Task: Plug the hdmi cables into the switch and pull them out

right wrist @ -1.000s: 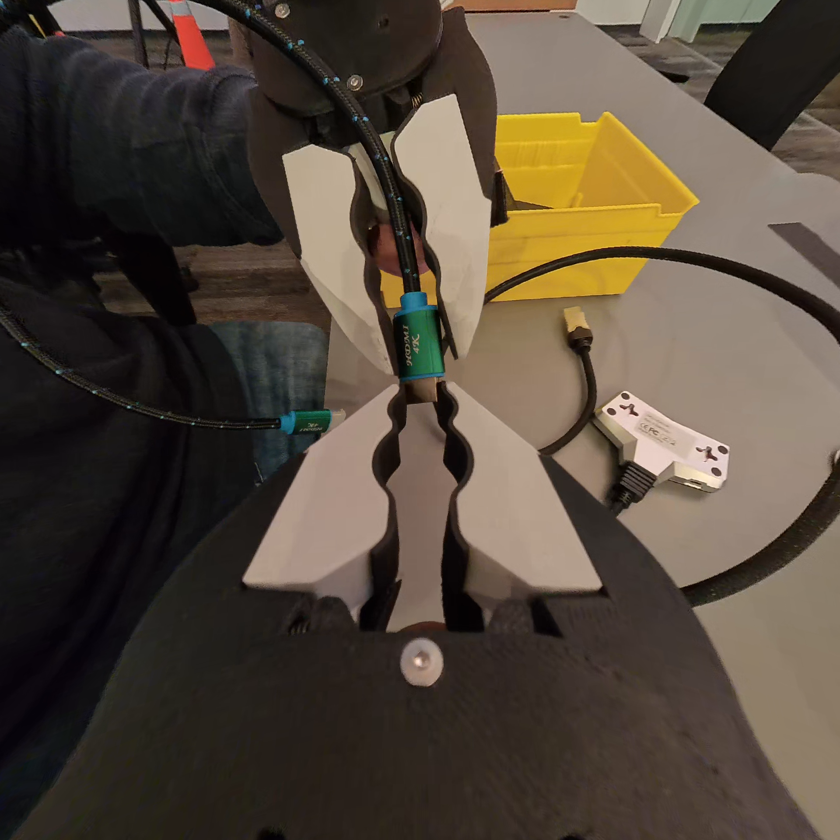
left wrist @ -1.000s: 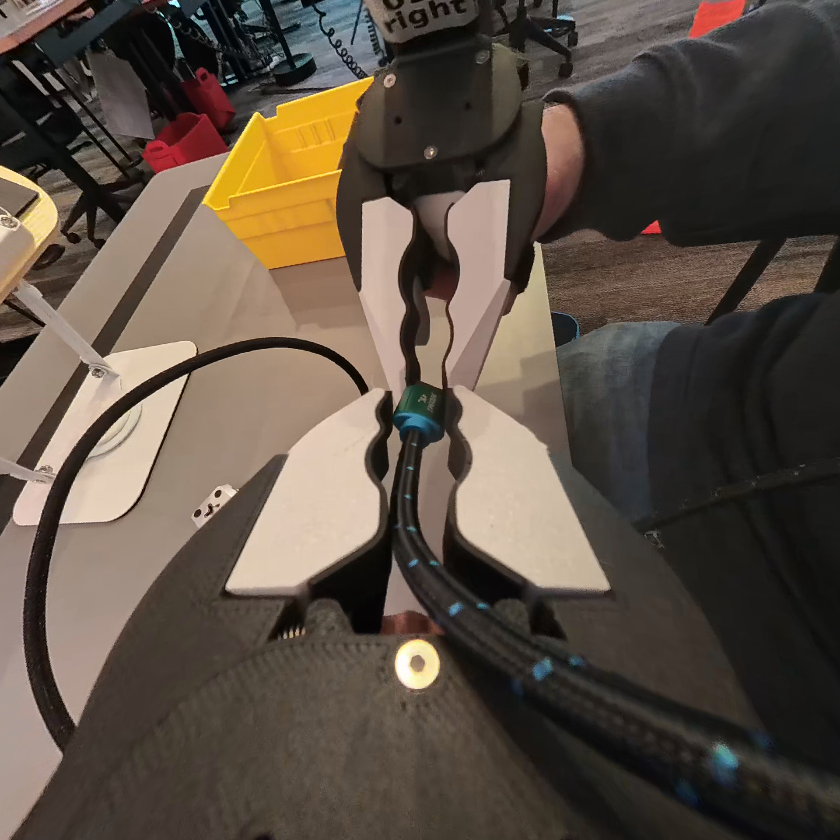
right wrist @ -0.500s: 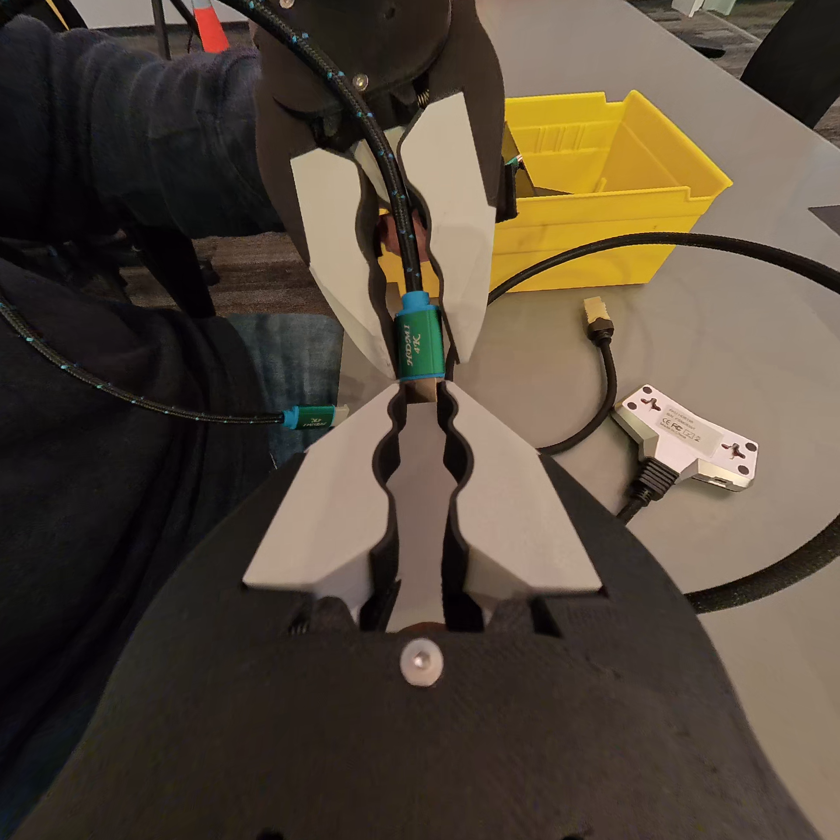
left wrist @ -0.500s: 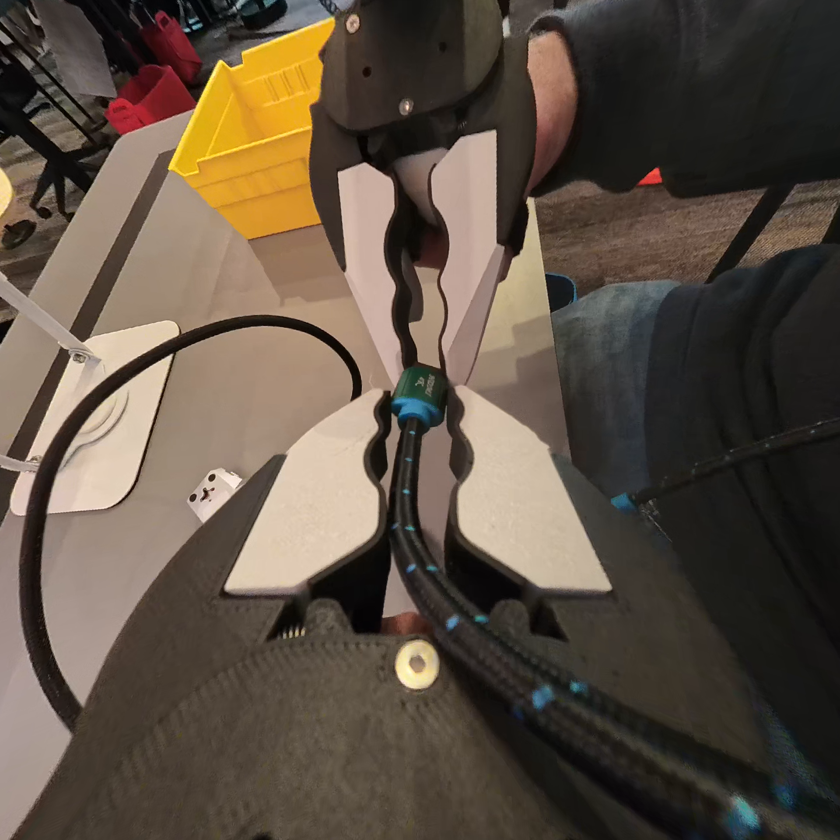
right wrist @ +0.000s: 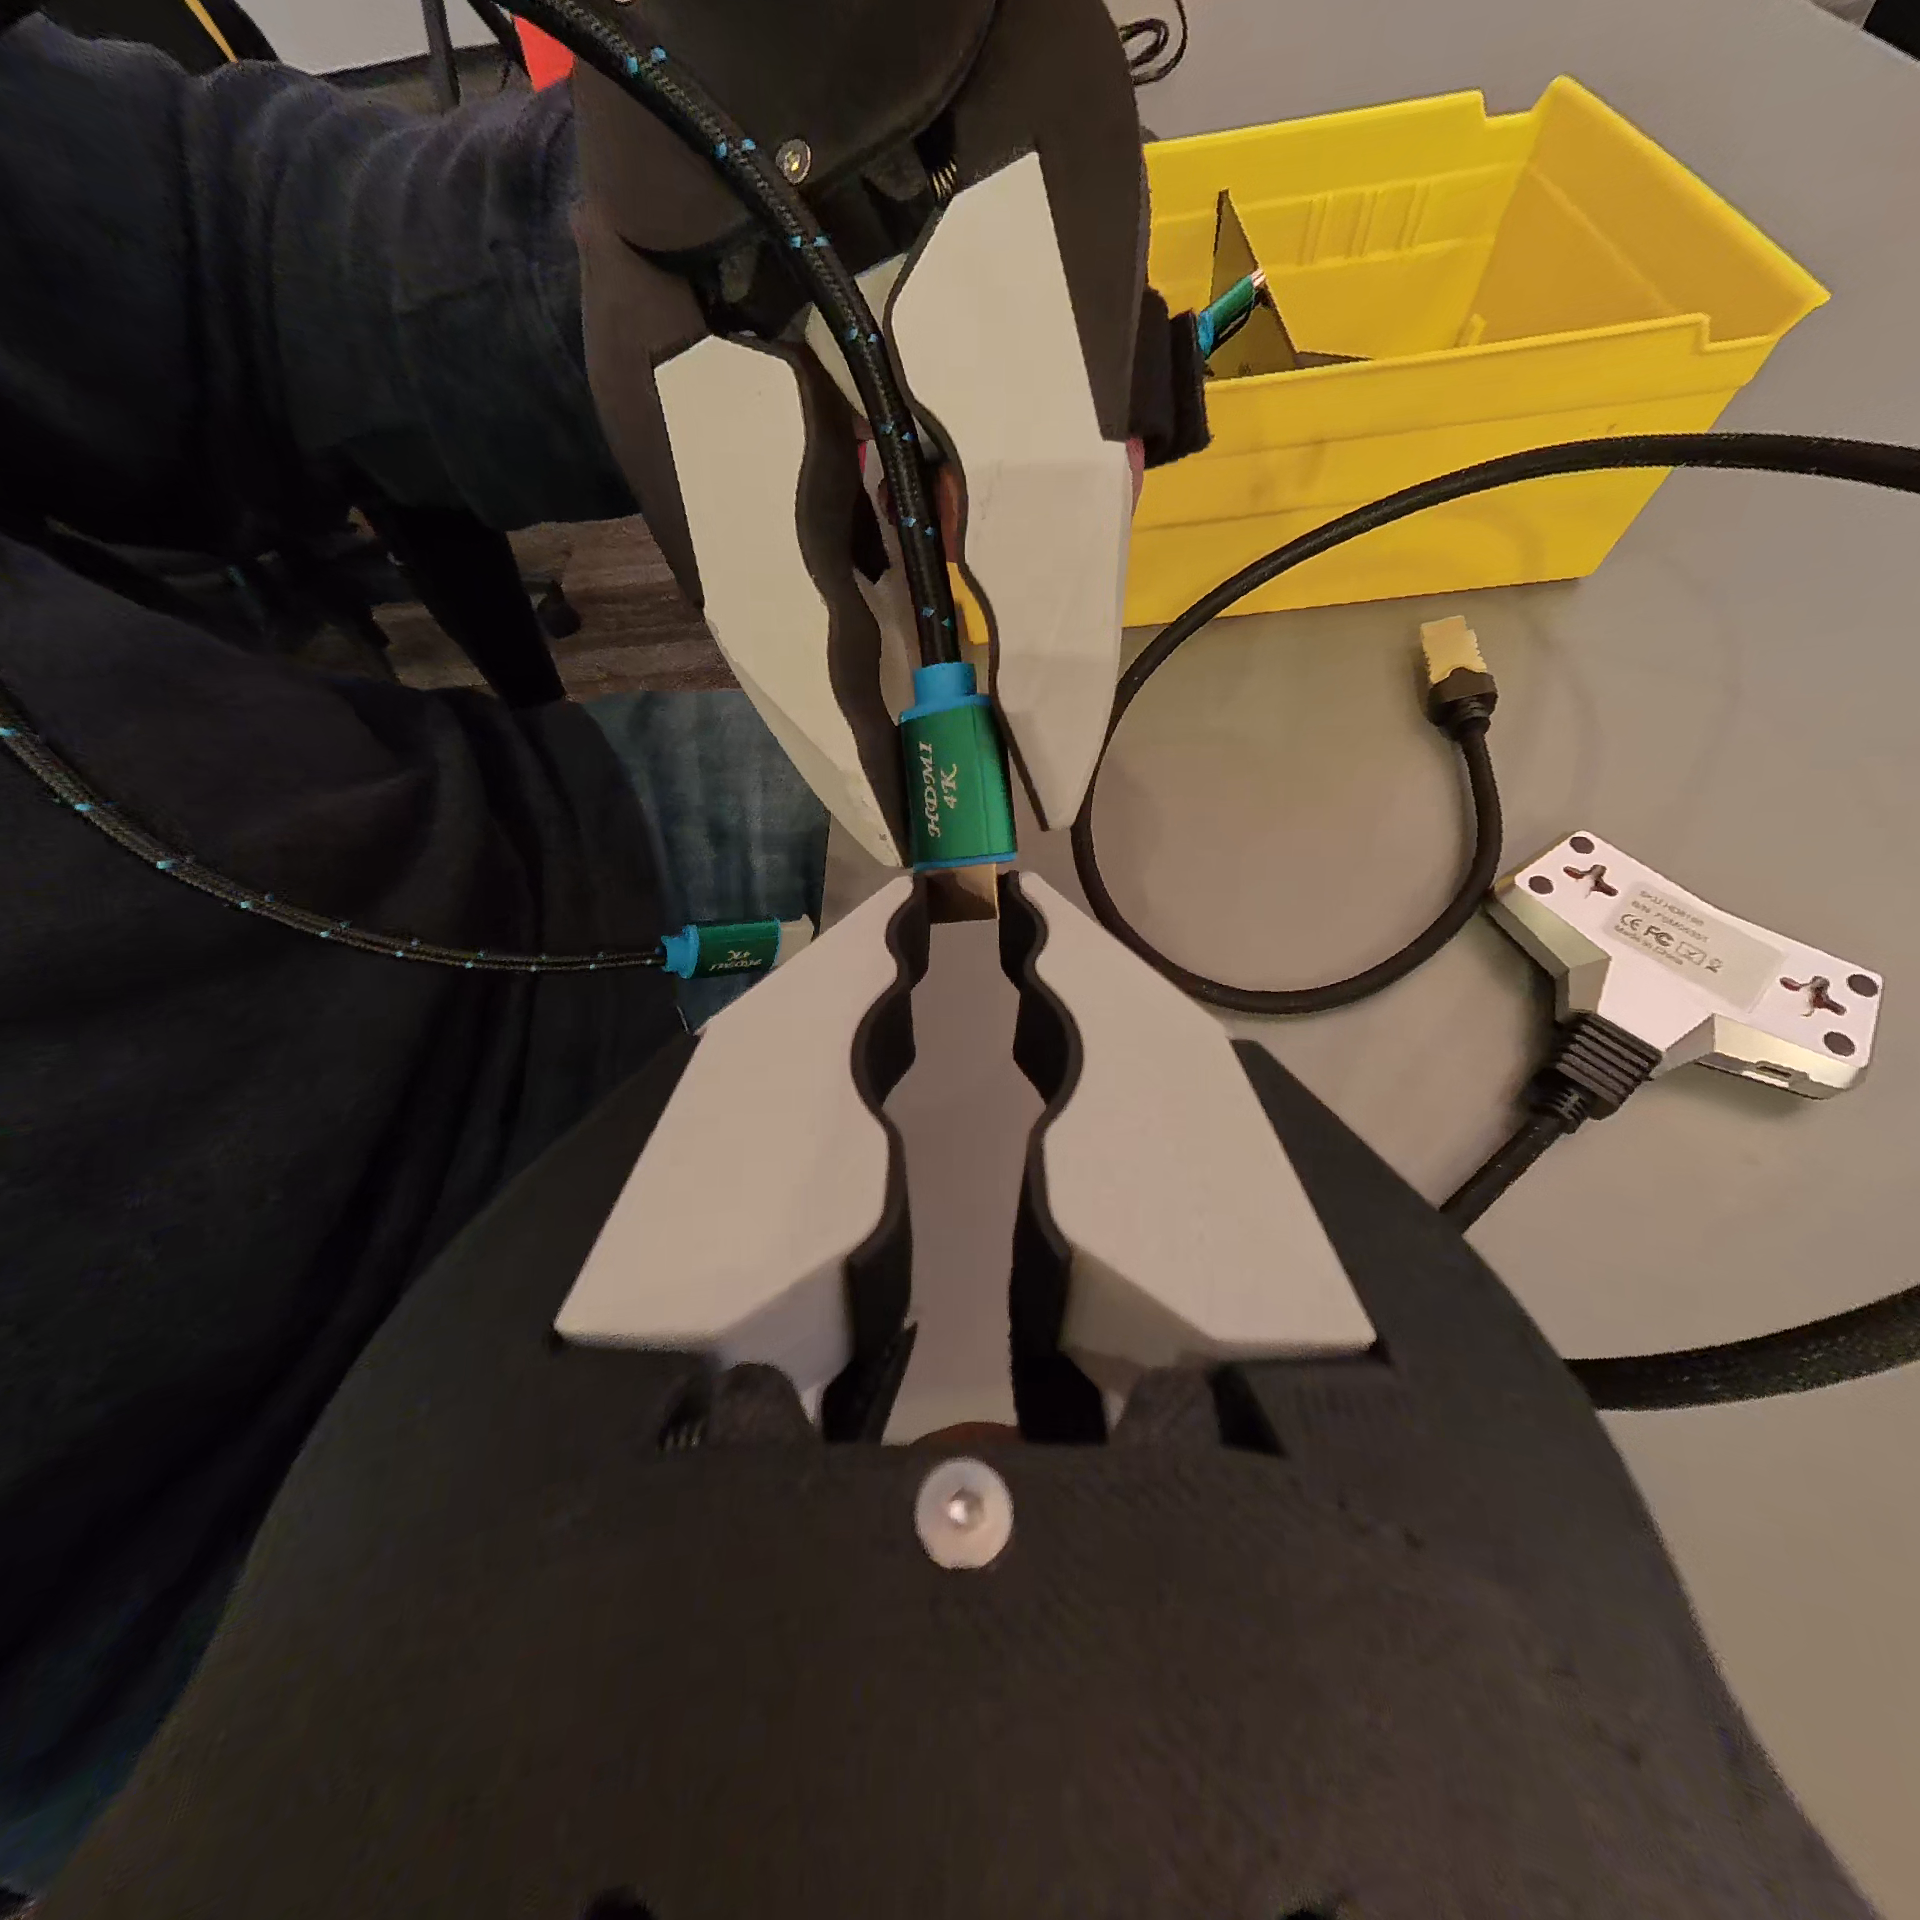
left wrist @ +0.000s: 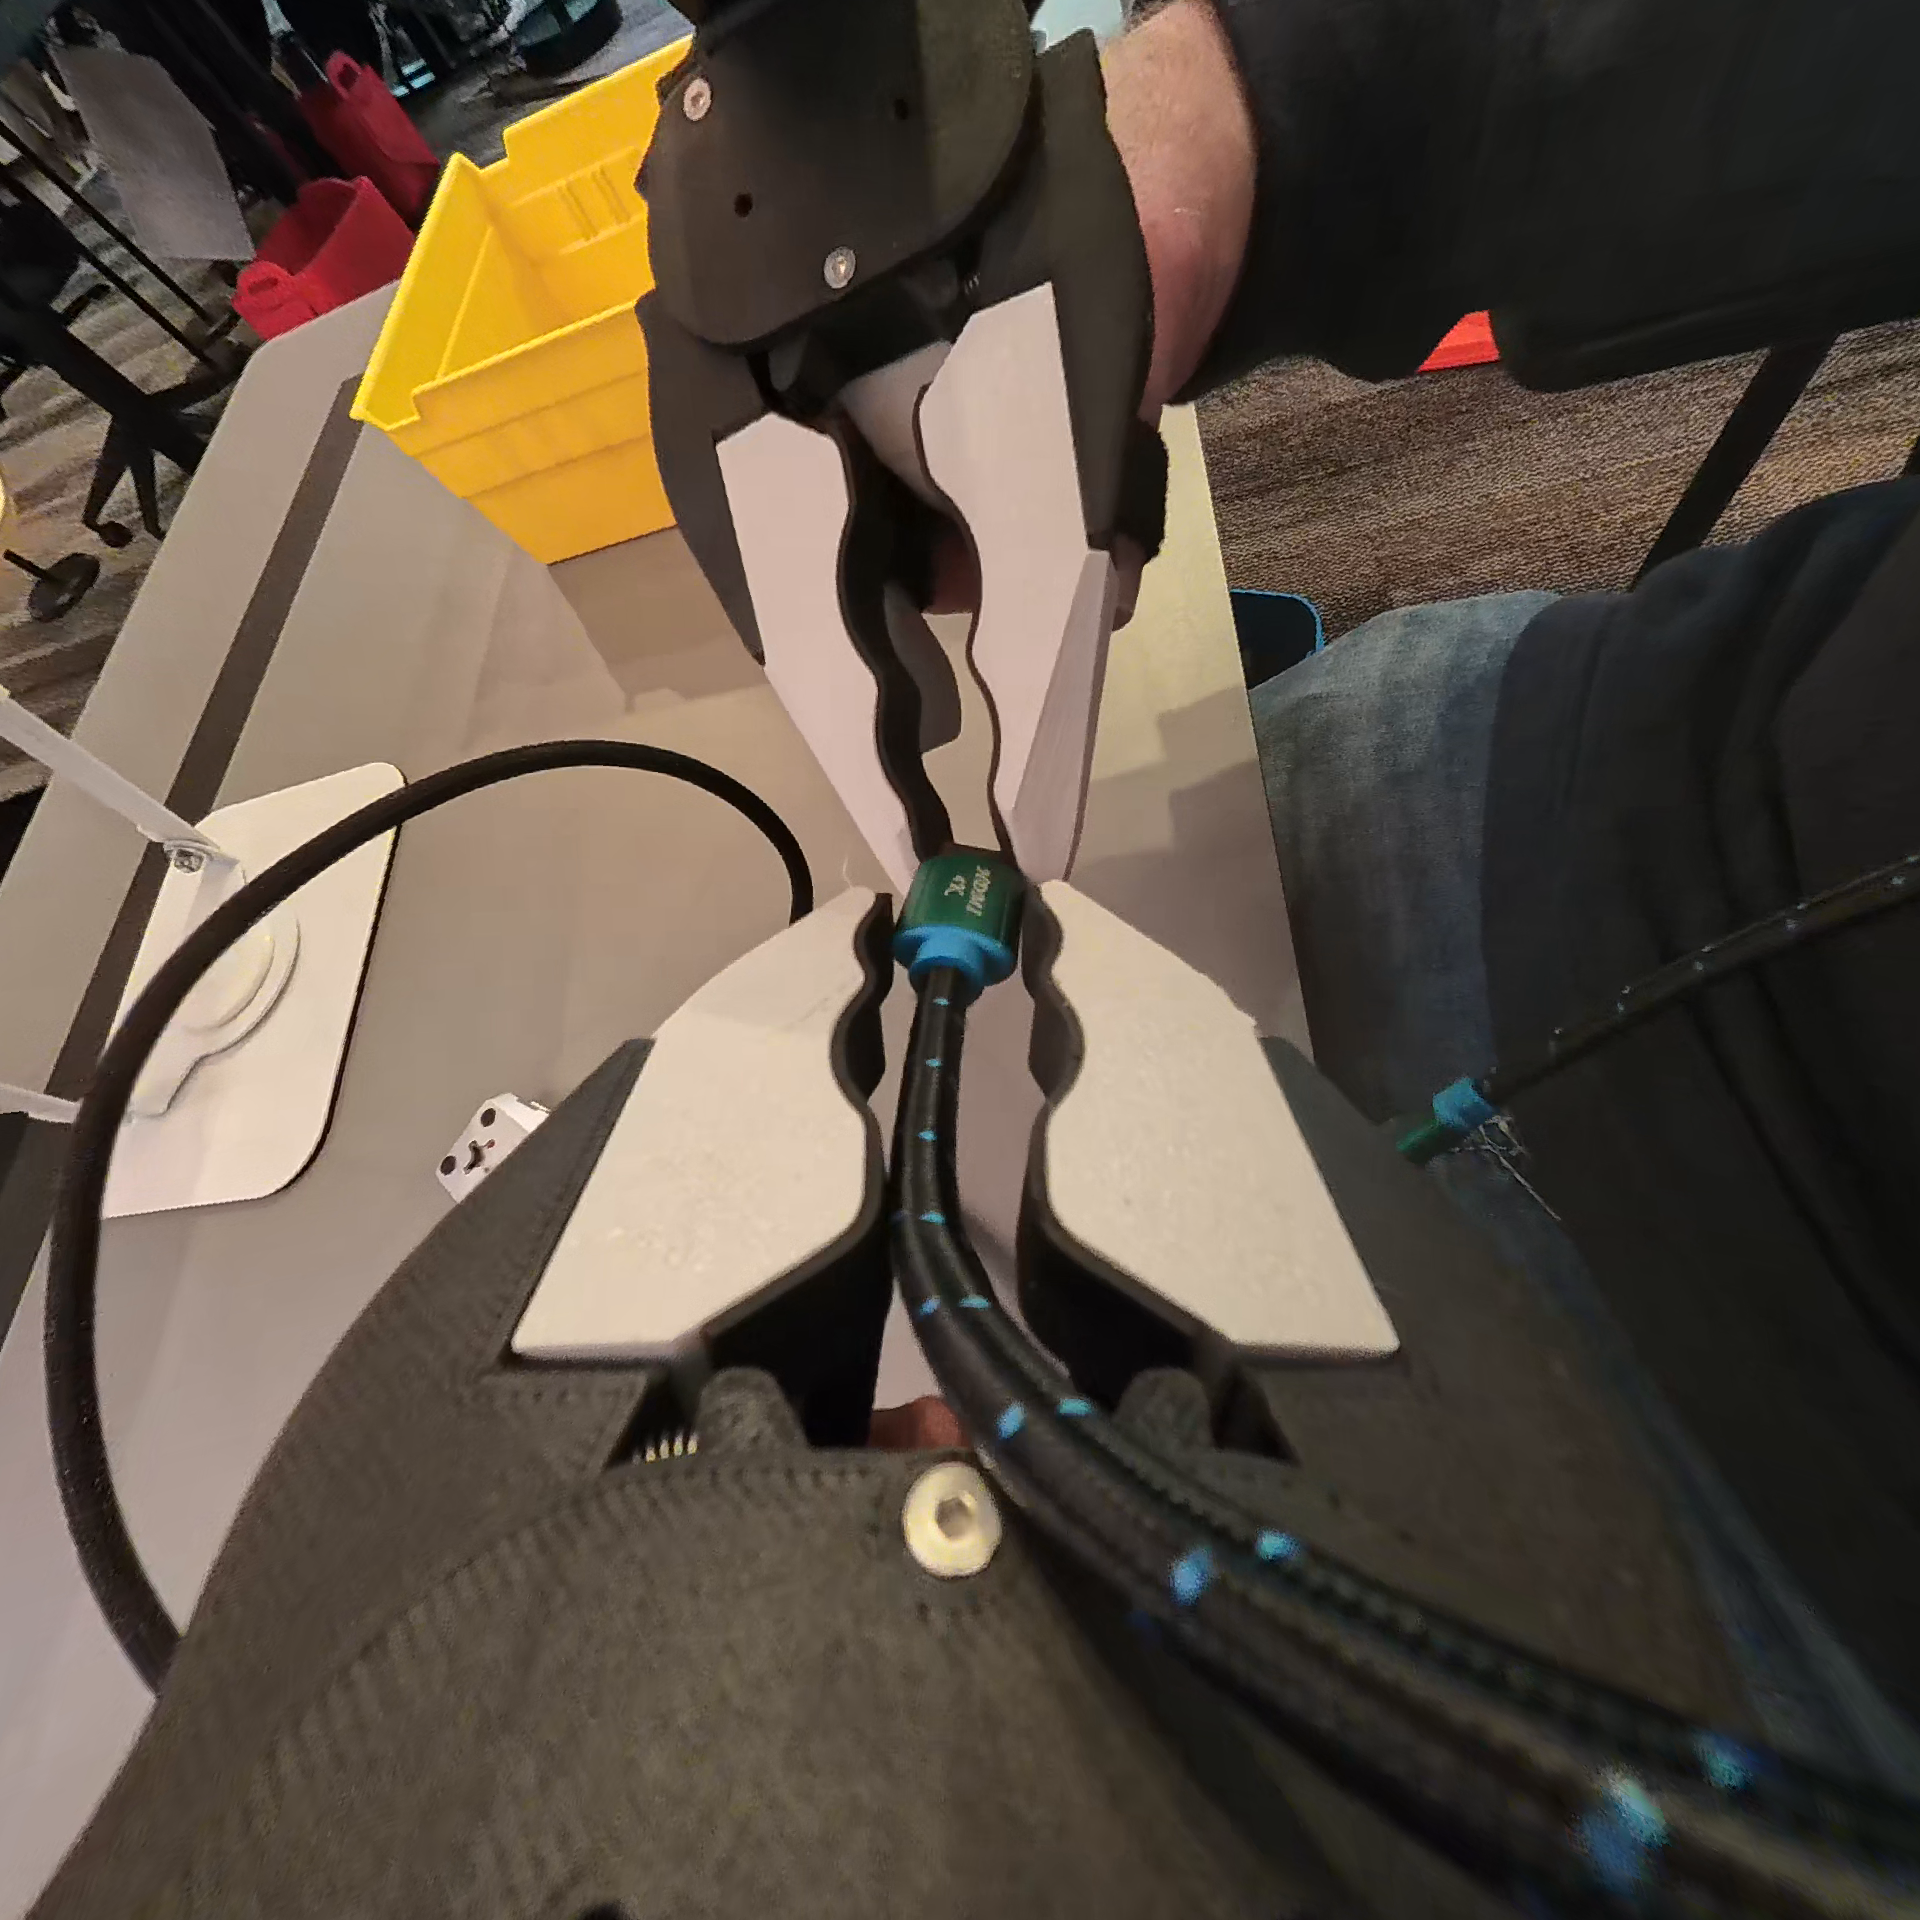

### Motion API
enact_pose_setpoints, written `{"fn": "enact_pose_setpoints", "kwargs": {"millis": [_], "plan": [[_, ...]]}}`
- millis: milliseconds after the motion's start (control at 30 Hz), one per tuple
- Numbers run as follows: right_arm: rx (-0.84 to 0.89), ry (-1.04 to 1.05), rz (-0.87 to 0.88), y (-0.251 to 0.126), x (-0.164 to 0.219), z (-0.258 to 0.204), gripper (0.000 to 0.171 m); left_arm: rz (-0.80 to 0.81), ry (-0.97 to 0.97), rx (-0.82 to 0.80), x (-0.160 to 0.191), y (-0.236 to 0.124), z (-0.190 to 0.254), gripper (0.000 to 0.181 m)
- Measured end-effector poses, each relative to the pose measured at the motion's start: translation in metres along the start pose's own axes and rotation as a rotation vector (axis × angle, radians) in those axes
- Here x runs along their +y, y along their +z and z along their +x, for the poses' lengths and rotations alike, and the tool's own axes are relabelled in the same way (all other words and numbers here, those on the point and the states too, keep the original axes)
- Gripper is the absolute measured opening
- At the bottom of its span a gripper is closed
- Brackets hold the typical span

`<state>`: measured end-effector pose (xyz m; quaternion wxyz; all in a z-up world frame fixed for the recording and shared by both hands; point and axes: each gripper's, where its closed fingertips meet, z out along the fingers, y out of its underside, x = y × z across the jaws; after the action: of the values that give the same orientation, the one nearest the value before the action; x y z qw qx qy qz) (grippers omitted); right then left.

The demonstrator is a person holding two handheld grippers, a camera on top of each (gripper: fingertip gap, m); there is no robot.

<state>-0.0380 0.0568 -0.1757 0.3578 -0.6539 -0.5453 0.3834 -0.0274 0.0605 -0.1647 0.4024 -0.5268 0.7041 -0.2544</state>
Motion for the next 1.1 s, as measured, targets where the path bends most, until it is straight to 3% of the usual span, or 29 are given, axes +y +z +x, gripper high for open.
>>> {"fn": "enact_pose_setpoints", "kwargs": {"millis": [600, 1100], "plan": [[0.009, 0.051, 0.065, -0.006, -0.007, 0.007, 0.012, 0.075, -0.106, -0.018, -0.005, -0.001, -0.009, 0.022], [0.049, 0.071, 0.134, -0.014, -0.016, 0.017, 0.027, 0.15, -0.215, -0.049, -0.007, -0.009, -0.025, 0.021]]}}
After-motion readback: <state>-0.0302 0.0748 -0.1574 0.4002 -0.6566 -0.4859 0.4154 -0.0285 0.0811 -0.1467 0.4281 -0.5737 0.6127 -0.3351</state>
